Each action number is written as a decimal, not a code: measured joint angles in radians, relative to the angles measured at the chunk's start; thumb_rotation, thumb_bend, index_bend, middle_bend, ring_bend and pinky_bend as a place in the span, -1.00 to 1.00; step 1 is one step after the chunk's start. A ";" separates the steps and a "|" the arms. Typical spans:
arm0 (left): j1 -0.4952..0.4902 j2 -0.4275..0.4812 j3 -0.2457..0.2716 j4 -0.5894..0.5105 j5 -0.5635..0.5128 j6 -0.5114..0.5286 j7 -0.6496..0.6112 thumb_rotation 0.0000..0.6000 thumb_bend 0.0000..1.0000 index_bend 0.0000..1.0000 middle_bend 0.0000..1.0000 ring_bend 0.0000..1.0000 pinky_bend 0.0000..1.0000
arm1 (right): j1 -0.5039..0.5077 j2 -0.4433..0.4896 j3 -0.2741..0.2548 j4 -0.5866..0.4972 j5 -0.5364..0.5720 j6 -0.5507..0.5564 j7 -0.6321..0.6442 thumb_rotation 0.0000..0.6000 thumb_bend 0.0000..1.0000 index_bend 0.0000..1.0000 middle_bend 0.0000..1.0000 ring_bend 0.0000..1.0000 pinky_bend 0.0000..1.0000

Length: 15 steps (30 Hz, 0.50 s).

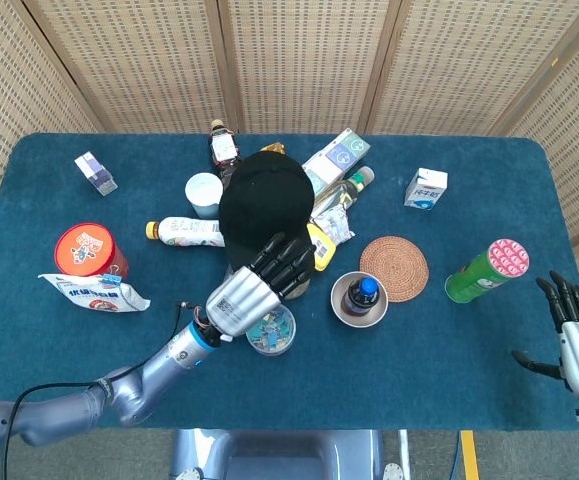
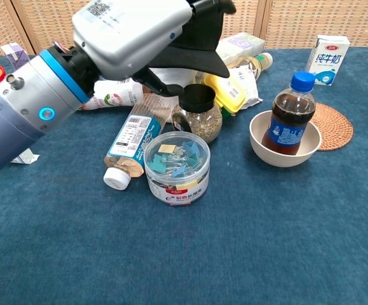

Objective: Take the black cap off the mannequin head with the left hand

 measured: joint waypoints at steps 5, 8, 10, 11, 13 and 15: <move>-0.016 -0.022 0.004 0.050 -0.022 0.003 0.012 1.00 -0.62 -0.64 -0.85 -0.97 -0.72 | 0.002 0.000 -0.001 0.002 0.001 -0.006 0.006 1.00 -1.00 -0.93 -1.00 -0.95 -1.00; -0.030 -0.028 0.005 0.075 -0.030 0.003 0.016 1.00 -0.58 -0.62 -0.85 -0.97 -0.72 | 0.002 0.001 -0.001 0.002 0.001 -0.006 0.012 1.00 -1.00 -0.93 -1.00 -0.95 -1.00; -0.038 -0.032 0.005 0.089 -0.034 0.004 0.018 1.00 -0.54 -0.59 -0.85 -0.97 -0.72 | 0.003 0.001 0.000 0.003 0.002 -0.006 0.013 1.00 -1.00 -0.93 -1.00 -0.95 -1.00; -0.044 -0.035 0.005 0.098 -0.036 0.005 0.019 1.00 -0.52 -0.58 -0.84 -0.97 -0.72 | 0.003 0.001 0.000 0.003 0.002 -0.006 0.014 1.00 -1.00 -0.93 -1.00 -0.95 -1.00; -0.052 -0.040 0.004 0.110 -0.041 0.005 0.019 1.00 -0.45 -0.53 -0.81 -0.93 -0.70 | 0.003 0.001 0.000 0.003 0.003 -0.008 0.015 1.00 -1.00 -0.93 -1.00 -0.95 -1.00; -0.058 -0.047 0.004 0.124 -0.047 0.007 0.017 1.00 -0.37 -0.44 -0.75 -0.85 -0.59 | 0.004 0.002 -0.001 0.003 0.003 -0.010 0.016 1.00 -1.00 -0.93 -1.00 -0.95 -1.00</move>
